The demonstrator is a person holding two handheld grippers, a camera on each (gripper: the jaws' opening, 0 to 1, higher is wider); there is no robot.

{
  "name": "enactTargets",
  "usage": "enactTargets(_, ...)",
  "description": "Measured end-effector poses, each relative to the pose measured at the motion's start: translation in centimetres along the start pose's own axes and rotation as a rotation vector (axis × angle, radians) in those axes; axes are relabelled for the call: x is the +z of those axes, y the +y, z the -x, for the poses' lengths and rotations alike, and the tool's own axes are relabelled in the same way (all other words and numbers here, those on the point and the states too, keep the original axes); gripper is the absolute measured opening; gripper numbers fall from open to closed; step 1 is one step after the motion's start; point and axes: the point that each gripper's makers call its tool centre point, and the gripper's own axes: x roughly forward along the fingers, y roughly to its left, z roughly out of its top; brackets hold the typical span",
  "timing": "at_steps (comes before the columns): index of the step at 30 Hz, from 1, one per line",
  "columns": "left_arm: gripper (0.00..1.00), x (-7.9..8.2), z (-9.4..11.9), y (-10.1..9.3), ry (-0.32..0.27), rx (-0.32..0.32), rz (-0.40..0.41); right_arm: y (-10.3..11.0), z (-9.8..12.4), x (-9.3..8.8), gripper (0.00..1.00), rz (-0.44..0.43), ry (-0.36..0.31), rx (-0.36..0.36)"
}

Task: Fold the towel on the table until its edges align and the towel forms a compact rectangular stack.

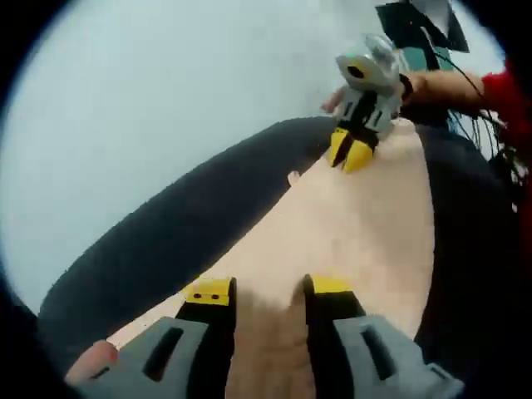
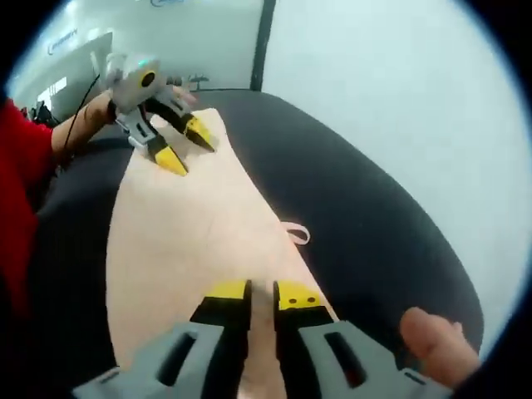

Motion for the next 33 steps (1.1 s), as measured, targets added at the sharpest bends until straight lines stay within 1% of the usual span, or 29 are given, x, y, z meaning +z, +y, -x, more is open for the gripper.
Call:
enactTargets(1, 0.47, 0.0, 0.3, 0.6, -0.004, 0.009, -0.014, -0.6, 0.9, 0.3, 0.09, -0.001, -0.007, -0.020)
enactTargets(2, 0.48, 0.1, 0.9, 0.6, -0.016, 0.007, -0.021, -1.4, 1.9, 0.5, 0.10, -0.017, -0.009, -0.055)
enactTargets(4, 0.46, 2.2, 2.1, 0.6, -0.138, -0.002, 0.028, -2.8, 4.1, 1.4, 0.10, -0.059, -0.053, -0.114)
enactTargets(5, 0.47, 2.9, 2.6, 0.7, -0.171, -0.005, 0.051, -3.6, 5.5, 1.9, 0.10, -0.085, -0.087, -0.161)
enactTargets(6, 0.47, 3.2, 2.9, 1.1, -0.187, -0.001, 0.057, -4.8, 6.9, 2.2, 0.10, -0.115, -0.107, -0.220)
enactTargets(7, 0.46, 3.2, 3.0, 2.3, -0.192, 0.046, 0.053, -5.5, 8.5, 2.1, 0.10, -0.153, -0.117, -0.276)
enactTargets(9, 0.42, 3.2, 2.9, 2.3, -0.206, 0.080, 0.050, -6.8, 11.3, 2.2, 0.10, -0.228, -0.159, -0.366)
enactTargets(10, 0.38, 3.5, 2.7, 1.9, -0.234, 0.080, 0.058, -6.9, 12.6, 2.0, 0.10, -0.265, -0.173, -0.387)
enactTargets(11, 0.35, 3.8, 2.4, 1.6, -0.250, 0.073, 0.084, -6.9, 13.9, 2.1, 0.10, -0.320, -0.216, -0.403)
enactTargets(13, 0.35, 4.0, 1.2, 0.6, -0.234, 0.048, 0.177, -6.5, 16.3, 1.6, 0.14, -0.453, -0.277, -0.437)
enactTargets(14, 0.37, 4.1, 0.6, -0.2, -0.205, 0.045, 0.189, -6.2, 17.1, 1.5, 0.17, -0.506, -0.309, -0.437)
enactTargets(15, 0.39, 4.0, 0.2, -0.6, -0.179, 0.046, 0.179, -5.8, 18.2, 1.6, 0.19, -0.577, -0.377, -0.443)
enactTargets(16, 0.43, 4.0, -0.7, -1.4, -0.135, 0.064, 0.142, -5.5, 19.3, 1.2, 0.22, -0.613, -0.416, -0.466)
enactTargets(17, 0.49, 4.1, -1.3, -2.1, -0.111, 0.072, 0.113, -5.3, 20.6, 0.9, 0.26, -0.633, -0.455, -0.491)
enactTargets(18, 0.56, 3.8, -1.8, -3.2, -0.078, 0.069, 0.084, -5.3, 22.0, 0.5, 0.28, -0.651, -0.503, -0.546)
enactTargets(19, 0.61, 3.2, -2.5, -3.6, -0.038, 0.080, 0.056, -5.3, 23.3, -0.1, 0.30, -0.656, -0.547, -0.615)
enactTargets(20, 0.62, 2.4, -3.2, -3.9, 0.005, 0.087, 0.019, -5.0, 24.6, -1.5, 0.30, -0.689, -0.592, -0.688)
enactTargets(21, 0.59, 2.2, -3.7, -4.1, -0.001, 0.081, 0.026, -4.6, 25.1, -2.9, 0.30, -0.746, -0.606, -0.718)
enactTargets(22, 0.56, 2.9, -3.8, -4.6, -0.058, 0.052, 0.091, -4.1, 25.5, -4.7, 0.29, -0.847, -0.622, -0.743)
enactTargets(23, 0.55, 2.7, -3.6, -4.5, -0.047, 0.046, 0.095, -3.9, 25.8, -6.3, 0.30, -0.908, -0.640, -0.760)
enactTargets(24, 0.56, 2.6, -3.0, -3.9, -0.038, 0.062, 0.081, -3.7, 25.9, -8.3, 0.31, -0.960, -0.634, -0.786)
enactTargets(25, 0.57, 3.1, -2.0, -2.8, -0.060, 0.096, 0.053, -3.6, 26.0, -11.0, 0.32, -1.029, -0.599, -0.827)
enactTargets(26, 0.56, 4.0, -1.0, -1.7, -0.109, 0.126, 0.043, -3.6, 26.2, -13.3, 0.32, -1.076, -0.594, -0.865)
enactTargets(27, 0.55, 4.8, 0.2, -0.6, -0.154, 0.150, 0.069, -3.5, 26.2, -15.4, 0.32, -1.146, -0.581, -0.885)
enactTargets(28, 0.54, 5.3, 1.5, 0.8, -0.188, 0.178, 0.097, -3.3, 26.1, -17.2, 0.31, -1.187, -0.543, -0.908)
enactTargets(29, 0.54, 5.6, 2.8, 2.4, -0.223, 0.217, 0.113, -3.2, 26.3, -19.0, 0.29, -1.208, -0.490, -0.959)
enactTargets(30, 0.54, 5.6, 4.2, 4.1, -0.252, 0.269, 0.119, -3.5, 27.1, -20.7, 0.28, -1.198, -0.447, -1.043)
enactTargets(31, 0.52, 5.4, 5.6, 5.8, -0.278, 0.323, 0.134, -3.7, 27.6, -21.6, 0.28, -1.185, -0.435, -1.105)
enactTargets(33, 0.44, 4.4, 7.5, 9.2, -0.312, 0.418, 0.185, -3.7, 27.0, -23.0, 0.28, -1.246, -0.395, -1.123)
